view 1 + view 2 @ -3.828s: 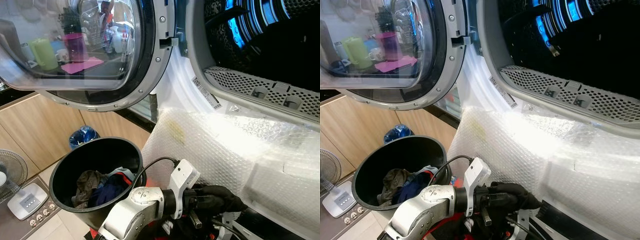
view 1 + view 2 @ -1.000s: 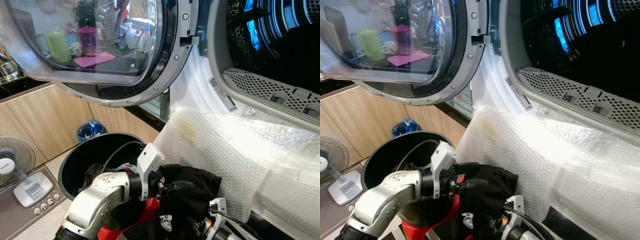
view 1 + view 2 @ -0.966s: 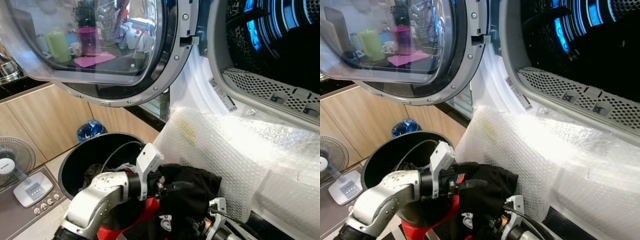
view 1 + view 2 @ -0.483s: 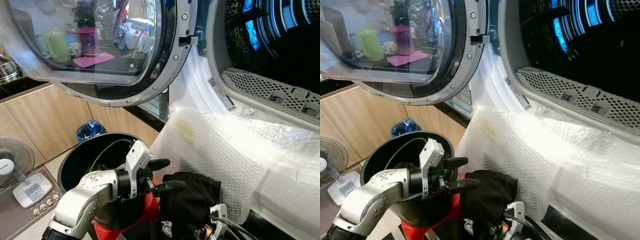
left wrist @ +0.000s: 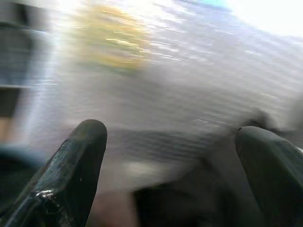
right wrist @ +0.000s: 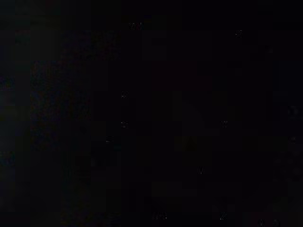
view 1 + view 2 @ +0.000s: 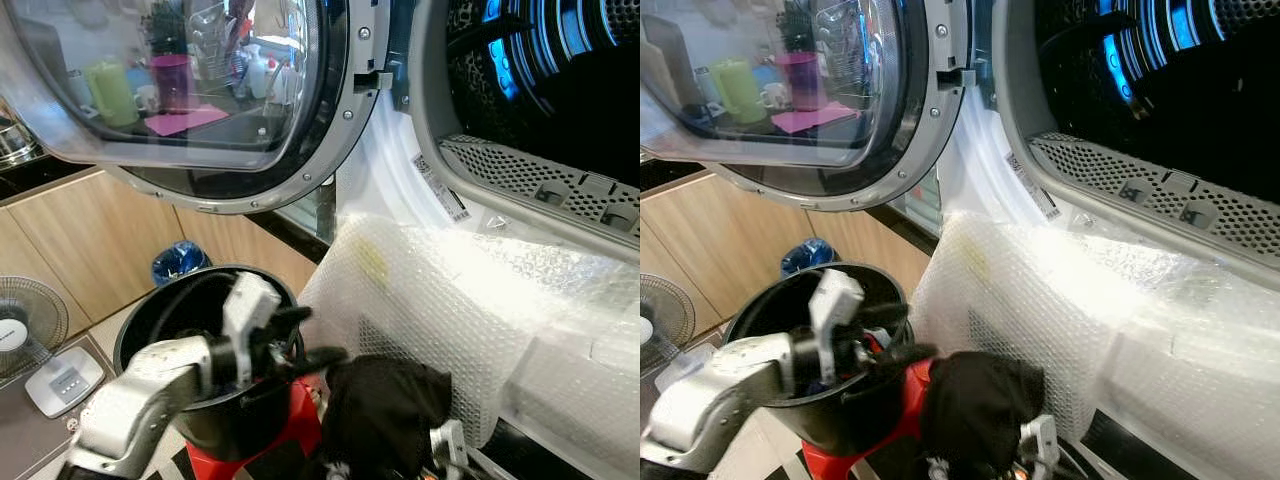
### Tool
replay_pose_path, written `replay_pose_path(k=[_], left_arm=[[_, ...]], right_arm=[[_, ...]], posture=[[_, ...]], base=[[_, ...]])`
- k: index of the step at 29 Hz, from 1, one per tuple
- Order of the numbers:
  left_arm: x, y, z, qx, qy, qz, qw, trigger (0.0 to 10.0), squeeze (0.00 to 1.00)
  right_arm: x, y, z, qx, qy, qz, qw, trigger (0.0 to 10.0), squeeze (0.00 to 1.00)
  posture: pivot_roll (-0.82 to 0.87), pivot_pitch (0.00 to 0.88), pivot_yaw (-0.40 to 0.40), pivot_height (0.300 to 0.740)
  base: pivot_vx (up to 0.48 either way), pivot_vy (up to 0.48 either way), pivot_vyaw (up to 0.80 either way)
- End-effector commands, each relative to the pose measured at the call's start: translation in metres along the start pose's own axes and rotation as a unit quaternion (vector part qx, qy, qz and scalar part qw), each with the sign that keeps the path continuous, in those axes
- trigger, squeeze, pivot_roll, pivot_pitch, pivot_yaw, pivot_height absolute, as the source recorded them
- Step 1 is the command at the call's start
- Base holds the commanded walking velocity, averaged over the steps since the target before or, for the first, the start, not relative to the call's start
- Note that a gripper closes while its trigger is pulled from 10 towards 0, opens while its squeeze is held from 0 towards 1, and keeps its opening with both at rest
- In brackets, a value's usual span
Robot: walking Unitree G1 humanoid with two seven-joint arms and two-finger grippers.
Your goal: Clothes washing
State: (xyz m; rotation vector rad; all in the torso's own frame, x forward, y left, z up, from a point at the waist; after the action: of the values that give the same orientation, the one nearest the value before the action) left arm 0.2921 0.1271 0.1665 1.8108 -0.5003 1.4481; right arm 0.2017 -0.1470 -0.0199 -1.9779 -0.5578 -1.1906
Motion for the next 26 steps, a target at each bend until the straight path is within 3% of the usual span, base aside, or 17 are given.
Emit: replay_pose_path(k=[1,2,7,11,16,19,21,23,25,26], left_arm=[[0.005,-0.012,-0.003,0.051,0.019,0.017,0.998,10.0,0.00],[0.006,-0.023,0.000,0.104,0.028,0.039,0.993,10.0,0.00],[0.011,-0.041,-0.006,0.199,0.073,0.030,0.977,10.0,0.00],[0.002,-0.053,-0.009,0.247,0.052,0.058,0.966,10.0,0.00],[-0.011,-0.055,-0.006,0.260,0.048,0.049,0.963,10.0,0.00],[-0.012,-0.057,-0.003,0.260,0.049,0.050,0.963,10.0,0.00],[-0.015,-0.060,-0.005,0.267,0.045,0.054,0.961,10.0,0.00],[-0.020,-0.063,-0.006,0.272,0.035,0.062,0.960,10.0,0.00],[-0.022,-0.063,-0.006,0.271,0.030,0.063,0.960,10.0,0.00],[-0.024,-0.063,-0.006,0.272,0.024,0.070,0.959,10.0,0.00]], right_arm=[[0.004,-0.005,0.003,0.021,-0.004,-0.024,0.999,0.0,0.00],[0.003,-0.007,-0.002,0.037,-0.016,-0.033,0.999,0.0,0.00],[0.007,-0.008,-0.011,0.056,-0.025,-0.052,0.997,0.0,0.00],[0.022,-0.012,-0.014,0.073,-0.014,-0.079,0.994,0.0,0.00],[0.061,-0.042,-0.019,0.150,0.033,-0.134,0.979,0.0,0.00],[0.100,-0.063,-0.022,0.183,0.096,-0.174,0.963,0.0,0.00],[0.136,-0.072,-0.026,0.192,0.171,-0.179,0.950,0.0,0.00],[0.184,-0.085,-0.038,0.204,0.262,-0.192,0.923,0.0,0.00],[0.218,-0.090,-0.046,0.204,0.328,-0.208,0.898,0.0,0.00],[0.245,-0.093,-0.054,0.206,0.384,-0.208,0.876,0.0,0.00]], posture=[[0.01,0.050,0.073,0.740],[0.02,0.056,0.061,0.740],[0.01,0.066,0.062,0.740],[0.00,0.066,0.040,0.740],[-0.03,0.081,0.052,0.740],[-0.04,0.091,0.050,0.740],[-0.04,0.093,0.049,0.740],[-0.04,0.097,0.051,0.740],[-0.05,0.103,0.050,0.740],[-0.05,0.103,0.050,0.740]], base=[[0.000,0.000,0.00],[0.000,0.000,0.00],[0.000,0.000,0.00],[0.000,0.000,0.00],[0.000,0.000,0.00],[0.000,0.000,0.00],[0.000,0.000,0.00],[0.000,0.000,0.00],[0.000,0.000,0.00],[0.000,0.000,0.00]])
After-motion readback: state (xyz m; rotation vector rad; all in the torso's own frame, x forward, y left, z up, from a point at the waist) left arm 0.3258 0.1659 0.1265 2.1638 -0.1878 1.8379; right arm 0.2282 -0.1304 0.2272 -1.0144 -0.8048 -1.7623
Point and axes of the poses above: a point about 5 cm out from each wrist's last joint towards the gripper, its own z axis pointing out of the wrist towards the gripper, its own x axis along the axis of the wrist's last joint, y = z × x, the point moved 2 cm from there along z, pointing out of the wrist towards the gripper, and after that the axes turned 12 degrees about -z, right-handed, at the moved point
